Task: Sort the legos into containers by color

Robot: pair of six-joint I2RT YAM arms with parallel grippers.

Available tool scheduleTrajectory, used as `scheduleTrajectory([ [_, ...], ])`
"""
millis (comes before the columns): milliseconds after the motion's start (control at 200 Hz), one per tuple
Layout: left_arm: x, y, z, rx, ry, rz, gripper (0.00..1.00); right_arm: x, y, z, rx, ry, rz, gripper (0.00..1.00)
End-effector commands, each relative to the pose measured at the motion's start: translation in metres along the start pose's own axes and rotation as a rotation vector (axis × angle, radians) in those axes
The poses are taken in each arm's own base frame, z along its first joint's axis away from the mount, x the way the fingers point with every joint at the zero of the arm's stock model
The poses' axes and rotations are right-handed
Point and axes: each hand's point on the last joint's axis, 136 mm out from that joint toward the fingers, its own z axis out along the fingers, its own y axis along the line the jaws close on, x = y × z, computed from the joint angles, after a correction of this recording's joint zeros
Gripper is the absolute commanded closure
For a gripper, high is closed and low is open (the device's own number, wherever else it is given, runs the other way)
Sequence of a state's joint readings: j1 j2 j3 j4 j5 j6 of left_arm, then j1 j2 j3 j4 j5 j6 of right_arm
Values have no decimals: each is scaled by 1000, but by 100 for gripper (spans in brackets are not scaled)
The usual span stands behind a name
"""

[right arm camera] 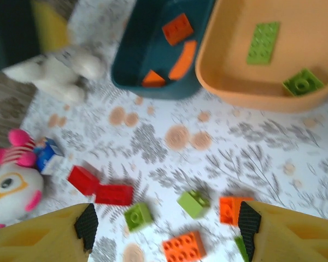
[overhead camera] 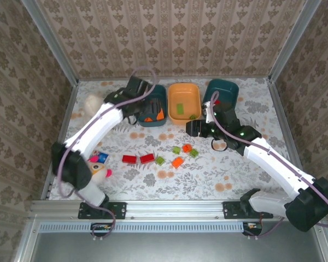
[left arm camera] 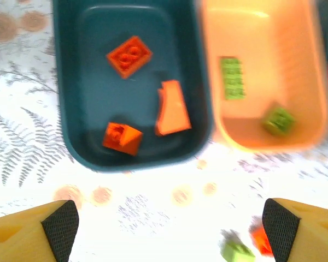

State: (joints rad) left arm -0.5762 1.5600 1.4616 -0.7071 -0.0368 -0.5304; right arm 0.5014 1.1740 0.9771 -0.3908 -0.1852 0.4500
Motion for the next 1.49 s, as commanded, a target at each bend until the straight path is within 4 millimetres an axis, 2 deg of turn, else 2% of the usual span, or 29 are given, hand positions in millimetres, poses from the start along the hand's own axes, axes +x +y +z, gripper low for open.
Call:
scheduleTrajectory([
  [0, 44, -19, -4, 182, 33, -30, 9, 40, -27, -6, 179, 174, -52, 30],
  [110, 96, -19, -18, 282, 72, -42, 8, 79, -44, -4, 286, 344, 0, 32],
  [185, 125, -13, -22, 299, 102, -55, 7, 105, -46, 1, 305, 442, 19, 33],
  [265, 145, -5, -25, 292, 120, -68, 7, 126, -43, 9, 299, 510, 11, 32],
  [325, 151, -1, -28, 289, 113, -77, 7, 139, -43, 17, 300, 559, 9, 31],
  [440, 148, -1, -30, 295, 89, -80, 7, 151, -50, 35, 312, 608, -20, 25],
  [560, 142, -7, -31, 309, 79, -67, 7, 147, -67, 50, 355, 636, -48, 23],
  [665, 139, -11, -31, 315, 79, -57, 8, 148, -72, 62, 358, 706, -111, 22],
  [800, 138, -13, -32, 315, 76, -51, 8, 151, -84, 67, 415, 793, -174, 22],
  [990, 137, -15, -33, 324, 73, -58, 8, 141, -95, 83, 429, 775, -187, 24],
  [1125, 135, -16, -34, 325, 68, -56, 8, 136, -107, 93, 445, 795, -172, 33],
  [1240, 133, -16, -34, 327, 65, -56, 8, 130, -109, 96, 423, 790, -153, 42],
  [1340, 132, -17, -34, 329, 61, -59, 8, 133, -111, 97, 421, 805, -145, 46],
  [1490, 131, -20, -34, 335, 60, -57, 8, 136, -115, 96, 432, 805, -105, 58],
])
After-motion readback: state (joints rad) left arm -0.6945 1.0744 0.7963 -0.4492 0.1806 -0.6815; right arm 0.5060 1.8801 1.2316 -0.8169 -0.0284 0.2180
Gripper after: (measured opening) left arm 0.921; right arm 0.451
